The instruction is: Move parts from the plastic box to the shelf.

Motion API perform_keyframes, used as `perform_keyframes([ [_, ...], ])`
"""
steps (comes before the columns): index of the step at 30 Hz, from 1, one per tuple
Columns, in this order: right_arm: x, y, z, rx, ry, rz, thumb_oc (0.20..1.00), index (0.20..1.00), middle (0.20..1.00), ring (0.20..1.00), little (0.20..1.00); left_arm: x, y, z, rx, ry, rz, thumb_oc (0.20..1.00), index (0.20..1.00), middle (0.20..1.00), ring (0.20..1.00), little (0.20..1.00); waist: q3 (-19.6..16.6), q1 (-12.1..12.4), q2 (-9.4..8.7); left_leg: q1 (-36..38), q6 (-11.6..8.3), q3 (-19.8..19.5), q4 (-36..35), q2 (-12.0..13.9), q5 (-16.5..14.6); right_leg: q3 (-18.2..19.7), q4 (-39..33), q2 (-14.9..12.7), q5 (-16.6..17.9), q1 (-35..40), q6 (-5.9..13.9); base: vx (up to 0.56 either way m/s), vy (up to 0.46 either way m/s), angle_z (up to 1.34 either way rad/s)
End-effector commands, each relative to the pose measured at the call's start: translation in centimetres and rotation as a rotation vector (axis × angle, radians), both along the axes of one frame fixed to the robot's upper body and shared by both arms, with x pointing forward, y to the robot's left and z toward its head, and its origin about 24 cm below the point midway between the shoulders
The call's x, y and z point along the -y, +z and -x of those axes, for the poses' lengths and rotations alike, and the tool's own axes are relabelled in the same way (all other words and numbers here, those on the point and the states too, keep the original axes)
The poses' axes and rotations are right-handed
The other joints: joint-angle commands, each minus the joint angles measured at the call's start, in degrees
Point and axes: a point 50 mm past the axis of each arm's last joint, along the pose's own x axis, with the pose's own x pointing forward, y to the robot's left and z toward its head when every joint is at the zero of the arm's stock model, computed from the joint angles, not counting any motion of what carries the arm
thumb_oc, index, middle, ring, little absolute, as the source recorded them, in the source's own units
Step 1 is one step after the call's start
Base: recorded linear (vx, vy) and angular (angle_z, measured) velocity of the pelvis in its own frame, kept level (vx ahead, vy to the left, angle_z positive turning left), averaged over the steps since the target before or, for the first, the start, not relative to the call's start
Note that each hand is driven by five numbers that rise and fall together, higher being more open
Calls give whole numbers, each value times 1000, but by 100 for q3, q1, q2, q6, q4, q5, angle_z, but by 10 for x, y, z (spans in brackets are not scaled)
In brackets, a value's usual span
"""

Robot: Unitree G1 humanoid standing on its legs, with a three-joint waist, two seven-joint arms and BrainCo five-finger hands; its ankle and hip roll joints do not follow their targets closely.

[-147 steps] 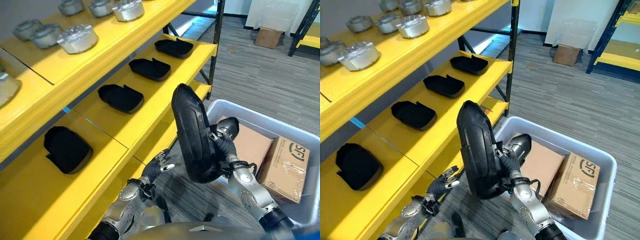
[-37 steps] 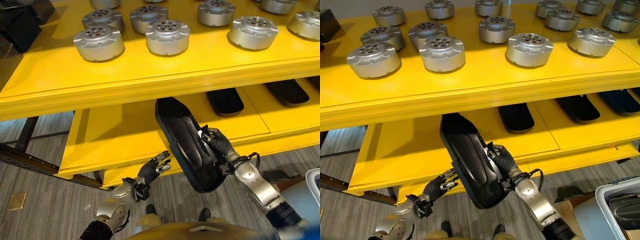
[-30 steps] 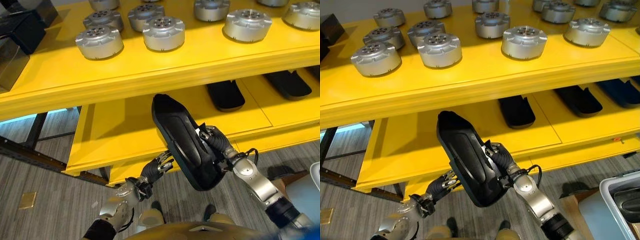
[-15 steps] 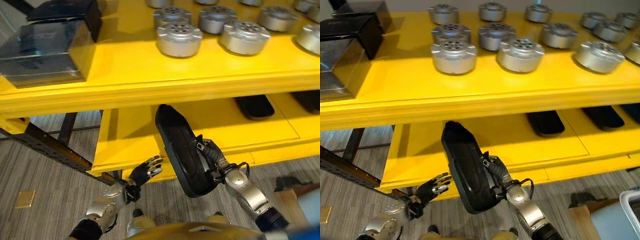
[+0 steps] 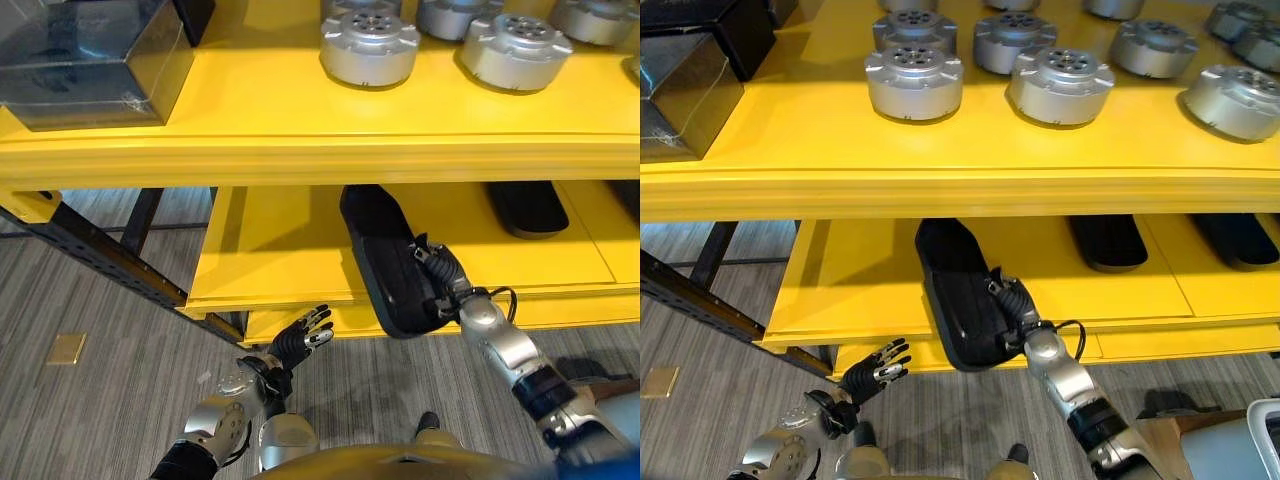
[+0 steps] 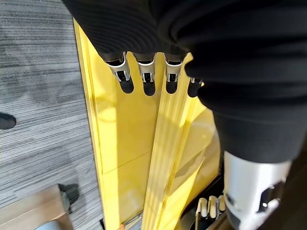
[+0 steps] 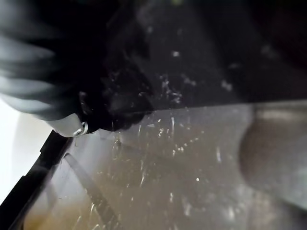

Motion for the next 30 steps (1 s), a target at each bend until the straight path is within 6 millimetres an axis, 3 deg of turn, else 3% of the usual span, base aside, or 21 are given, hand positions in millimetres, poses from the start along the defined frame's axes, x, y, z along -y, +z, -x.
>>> perform_keyframes([
  [1, 4, 56, -28, 180, -48, -74, 200, 200, 200, 200, 200, 17, 20, -13, 79, -47, 67, 1000, 1000, 1000, 1000, 1000, 84, 201, 134, -96, 308, -53, 480, -78, -299, 53, 1220, 175, -794, -429, -494, -102, 6, 8],
  [6, 16, 104, -58, 277, -73, -24, 200, 200, 200, 200, 200, 24, 38, -33, 155, -81, 83, 1000, 1000, 1000, 1000, 1000, 508, 341, 241, -458, 273, -131, 643, -61, -300, 59, 1502, 98, -817, -826, -469, -184, 14, 6],
  [16, 44, 167, -91, 356, -192, 95, 200, 200, 200, 200, 200, 48, 69, -58, 260, -106, 144, 1000, 1000, 1000, 1000, 1000, 1247, 490, 416, -1066, 257, -177, 1036, -105, -342, 24, 2157, -66, -931, -1559, -505, -159, 37, -3],
  [22, 52, 176, -97, 349, -269, 48, 200, 200, 200, 200, 200, 58, 89, -69, 347, -48, 216, 1000, 1000, 1000, 1000, 1000, 1441, 533, 413, -1604, 319, -116, 1449, -136, -456, 58, 2711, -206, -1010, -2203, -501, -114, 27, -6],
  [28, 63, 194, -99, 379, -349, 108, 200, 200, 200, 200, 200, 60, 88, -72, 332, -58, 187, 1000, 1000, 1000, 1000, 1000, 1441, 575, 365, -2119, 393, -129, 1840, -156, -621, 140, 3131, -255, -1106, -2736, -504, -46, -15, -5],
  [30, 67, 195, -99, 375, -372, 128, 200, 200, 200, 200, 200, 60, 87, -70, 330, -65, 184, 1000, 1000, 1000, 1000, 1000, 1441, 574, 338, -2163, 345, -165, 1991, -183, -809, 200, 3278, -303, -1260, -2784, -425, 27, -10, -6],
])
